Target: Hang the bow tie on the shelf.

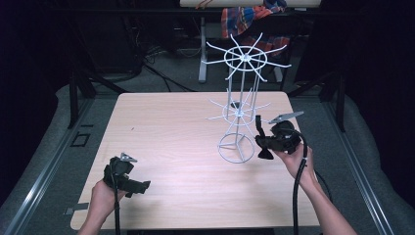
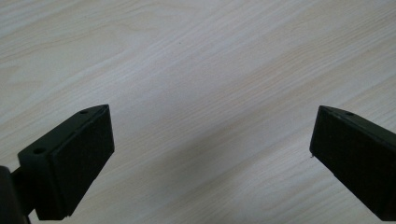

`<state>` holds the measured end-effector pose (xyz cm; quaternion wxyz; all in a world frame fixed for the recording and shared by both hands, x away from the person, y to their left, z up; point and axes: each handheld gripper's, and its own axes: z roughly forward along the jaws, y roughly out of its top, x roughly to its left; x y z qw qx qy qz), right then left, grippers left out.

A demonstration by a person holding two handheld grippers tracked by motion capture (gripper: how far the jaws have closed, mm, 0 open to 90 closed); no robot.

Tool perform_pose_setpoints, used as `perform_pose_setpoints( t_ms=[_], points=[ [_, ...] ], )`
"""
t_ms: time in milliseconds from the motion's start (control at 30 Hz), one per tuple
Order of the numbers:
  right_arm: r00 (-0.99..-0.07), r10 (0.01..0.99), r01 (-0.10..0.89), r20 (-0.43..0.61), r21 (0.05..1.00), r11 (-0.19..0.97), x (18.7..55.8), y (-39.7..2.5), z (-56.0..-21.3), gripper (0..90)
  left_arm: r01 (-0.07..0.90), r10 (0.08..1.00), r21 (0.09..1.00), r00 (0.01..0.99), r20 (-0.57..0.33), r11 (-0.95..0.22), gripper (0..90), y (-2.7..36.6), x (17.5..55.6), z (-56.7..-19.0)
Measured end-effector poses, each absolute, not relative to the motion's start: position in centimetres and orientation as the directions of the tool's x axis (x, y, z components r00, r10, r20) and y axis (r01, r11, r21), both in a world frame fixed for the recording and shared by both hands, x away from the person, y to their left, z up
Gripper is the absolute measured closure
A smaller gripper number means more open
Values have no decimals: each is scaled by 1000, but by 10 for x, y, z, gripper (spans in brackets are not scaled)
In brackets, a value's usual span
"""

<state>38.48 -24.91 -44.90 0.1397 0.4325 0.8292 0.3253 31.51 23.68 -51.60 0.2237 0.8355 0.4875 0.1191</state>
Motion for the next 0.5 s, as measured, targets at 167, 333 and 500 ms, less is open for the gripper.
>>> perform_pose_setpoints(
  t_ms=[167,333,500],
  points=[
    [-592,804,627,55,658,417,385,-248,-449,824,763,870,493,493,-24,-419,0,237,315,-516],
    [-589,806,628,59,660,411,384,-248,-448,779,763,868,488,496,-22,-424,0,237,315,-516],
    [-591,804,627,70,667,403,381,-251,-444,704,763,867,486,497,-22,-425,0,237,315,-516]
  ],
)
